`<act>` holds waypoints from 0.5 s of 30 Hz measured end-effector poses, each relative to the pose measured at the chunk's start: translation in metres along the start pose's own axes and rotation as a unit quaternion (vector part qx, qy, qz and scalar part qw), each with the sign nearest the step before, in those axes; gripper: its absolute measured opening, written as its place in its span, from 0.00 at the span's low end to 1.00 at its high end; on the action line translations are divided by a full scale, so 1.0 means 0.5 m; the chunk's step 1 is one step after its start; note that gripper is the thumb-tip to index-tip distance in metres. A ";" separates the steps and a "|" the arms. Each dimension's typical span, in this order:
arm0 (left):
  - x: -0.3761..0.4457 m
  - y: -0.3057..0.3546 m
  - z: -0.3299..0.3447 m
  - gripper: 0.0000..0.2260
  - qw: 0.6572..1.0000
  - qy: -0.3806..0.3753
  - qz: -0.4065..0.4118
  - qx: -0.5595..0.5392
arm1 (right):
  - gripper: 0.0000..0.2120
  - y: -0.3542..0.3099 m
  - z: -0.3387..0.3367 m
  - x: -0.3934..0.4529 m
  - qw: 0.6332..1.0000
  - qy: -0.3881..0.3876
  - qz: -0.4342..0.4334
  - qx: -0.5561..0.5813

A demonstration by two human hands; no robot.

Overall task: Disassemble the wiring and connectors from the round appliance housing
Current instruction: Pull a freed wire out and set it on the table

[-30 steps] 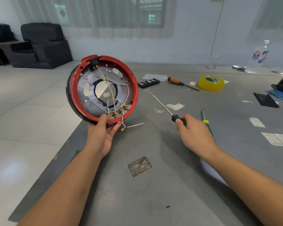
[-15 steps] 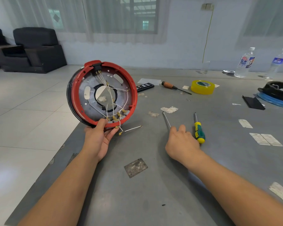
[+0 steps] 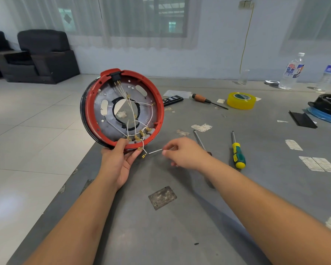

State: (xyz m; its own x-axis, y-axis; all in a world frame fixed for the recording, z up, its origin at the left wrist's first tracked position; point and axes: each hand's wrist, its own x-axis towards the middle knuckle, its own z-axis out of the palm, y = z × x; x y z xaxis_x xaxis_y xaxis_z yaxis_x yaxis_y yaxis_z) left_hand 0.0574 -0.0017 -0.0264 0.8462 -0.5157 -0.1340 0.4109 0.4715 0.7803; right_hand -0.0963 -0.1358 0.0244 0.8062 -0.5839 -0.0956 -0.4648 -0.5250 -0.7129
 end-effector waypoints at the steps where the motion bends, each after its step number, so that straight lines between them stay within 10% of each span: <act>1: -0.001 0.000 0.000 0.23 1.000 -0.001 0.001 0.000 | 0.07 -0.007 0.021 0.011 0.997 -0.010 0.027 0.065; 6: 0.000 -0.001 -0.001 0.19 1.000 -0.006 0.001 0.005 | 0.06 -0.037 0.108 0.041 0.951 -0.009 0.096 0.293; 15: -0.002 -0.001 -0.001 0.24 1.000 -0.006 0.013 0.000 | 0.07 -0.033 0.173 0.043 0.946 0.095 0.036 0.308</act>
State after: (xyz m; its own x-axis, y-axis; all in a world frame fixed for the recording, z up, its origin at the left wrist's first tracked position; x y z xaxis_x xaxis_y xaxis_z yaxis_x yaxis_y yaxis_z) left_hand 0.0567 -0.0012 -0.0270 0.8521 -0.5126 -0.1062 0.3893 0.4849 0.7831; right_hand -0.0398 -0.0862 -0.0257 0.6737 -0.7353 -0.0740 -0.1673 -0.0542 -0.9844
